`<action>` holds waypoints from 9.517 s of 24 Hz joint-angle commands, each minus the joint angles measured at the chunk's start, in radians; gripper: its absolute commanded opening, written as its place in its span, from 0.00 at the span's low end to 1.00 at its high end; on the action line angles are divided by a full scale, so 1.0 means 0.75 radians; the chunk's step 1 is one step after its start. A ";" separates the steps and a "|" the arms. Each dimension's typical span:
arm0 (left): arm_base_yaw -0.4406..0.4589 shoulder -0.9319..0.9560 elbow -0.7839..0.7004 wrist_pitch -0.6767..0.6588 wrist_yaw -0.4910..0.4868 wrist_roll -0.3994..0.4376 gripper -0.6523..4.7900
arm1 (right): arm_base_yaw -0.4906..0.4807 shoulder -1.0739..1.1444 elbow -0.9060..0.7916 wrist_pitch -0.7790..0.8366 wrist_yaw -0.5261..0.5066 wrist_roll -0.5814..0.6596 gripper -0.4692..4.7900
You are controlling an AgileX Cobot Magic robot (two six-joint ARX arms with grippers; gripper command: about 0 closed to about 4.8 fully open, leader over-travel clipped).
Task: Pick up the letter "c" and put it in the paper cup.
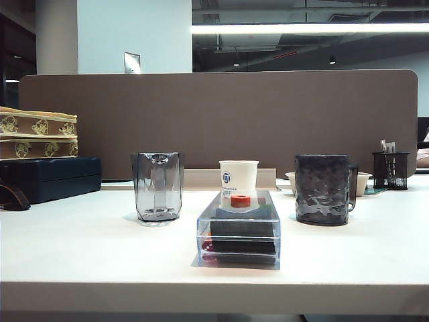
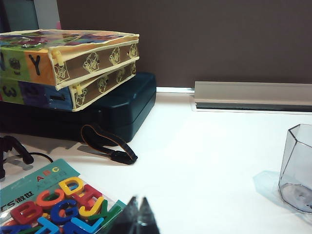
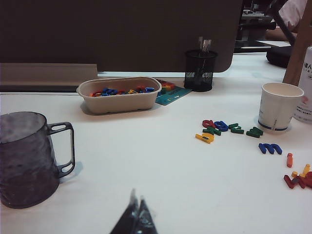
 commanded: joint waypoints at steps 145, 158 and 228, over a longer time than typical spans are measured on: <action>-0.929 2.244 0.904 0.666 0.368 0.200 0.41 | 0.024 1.117 0.803 0.052 -0.222 -0.268 0.37; -0.929 2.286 0.905 0.666 0.371 0.188 0.41 | 0.024 1.117 0.803 0.052 -0.222 -0.268 0.37; -0.929 2.361 1.008 0.667 0.366 0.186 0.25 | 0.025 1.117 0.802 0.042 -0.198 -0.269 0.37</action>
